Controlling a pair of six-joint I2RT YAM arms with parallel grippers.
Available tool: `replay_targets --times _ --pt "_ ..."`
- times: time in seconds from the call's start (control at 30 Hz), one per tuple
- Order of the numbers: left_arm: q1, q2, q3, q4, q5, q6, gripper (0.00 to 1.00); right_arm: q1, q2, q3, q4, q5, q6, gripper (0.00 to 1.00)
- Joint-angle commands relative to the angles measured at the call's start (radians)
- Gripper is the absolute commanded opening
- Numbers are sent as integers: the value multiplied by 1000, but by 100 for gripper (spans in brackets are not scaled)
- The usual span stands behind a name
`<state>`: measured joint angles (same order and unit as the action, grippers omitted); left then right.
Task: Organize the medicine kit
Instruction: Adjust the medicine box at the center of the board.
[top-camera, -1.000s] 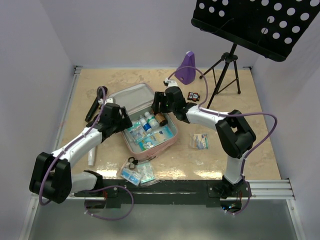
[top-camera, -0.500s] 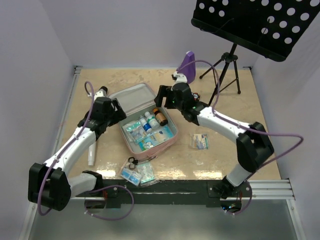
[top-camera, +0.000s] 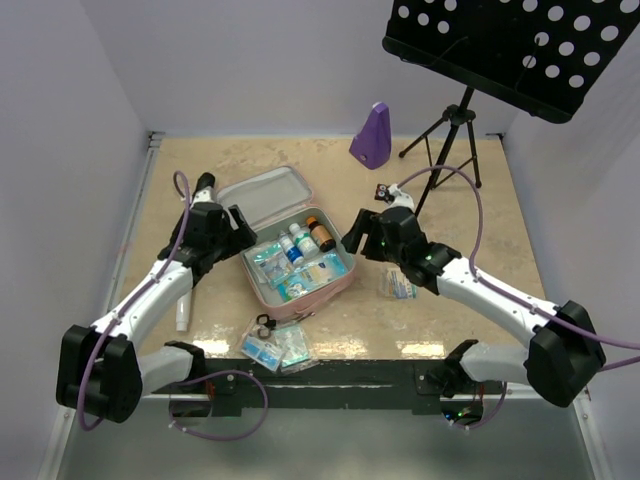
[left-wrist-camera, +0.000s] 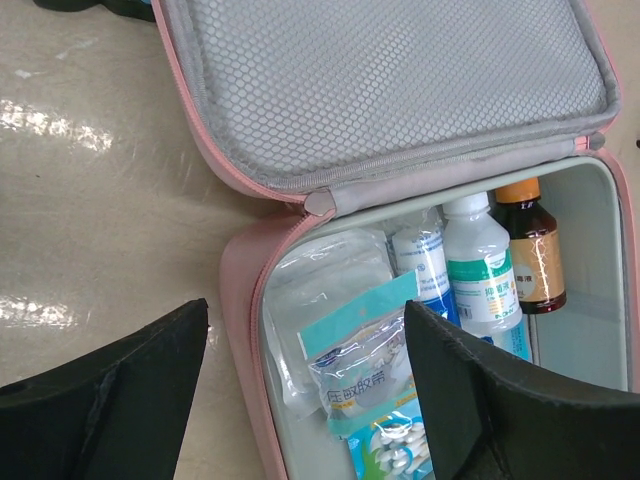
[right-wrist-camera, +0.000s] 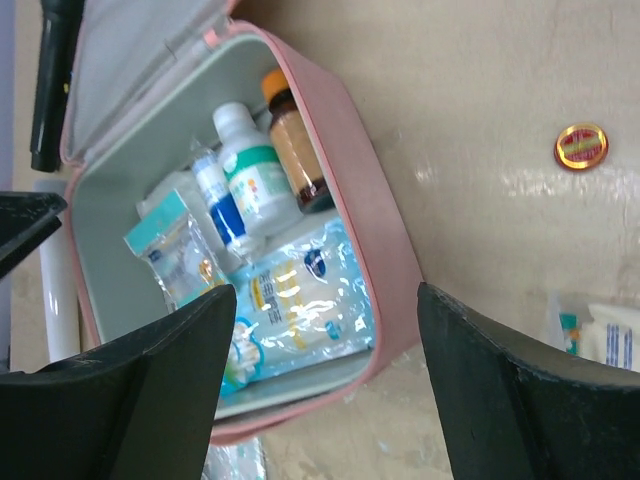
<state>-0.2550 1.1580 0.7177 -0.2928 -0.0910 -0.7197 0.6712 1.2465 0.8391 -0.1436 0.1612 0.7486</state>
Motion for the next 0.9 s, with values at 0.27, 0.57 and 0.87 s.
replay_targets --times 0.27,0.57,0.87 --pt "7 -64 -61 87 68 -14 83 27 -15 -143 61 -104 97 70" --pt "7 -67 -41 78 70 -9 83 28 74 -112 56 -89 54 61" --pt "8 -44 -57 104 86 -11 83 -16 155 -25 56 -23 5 46"
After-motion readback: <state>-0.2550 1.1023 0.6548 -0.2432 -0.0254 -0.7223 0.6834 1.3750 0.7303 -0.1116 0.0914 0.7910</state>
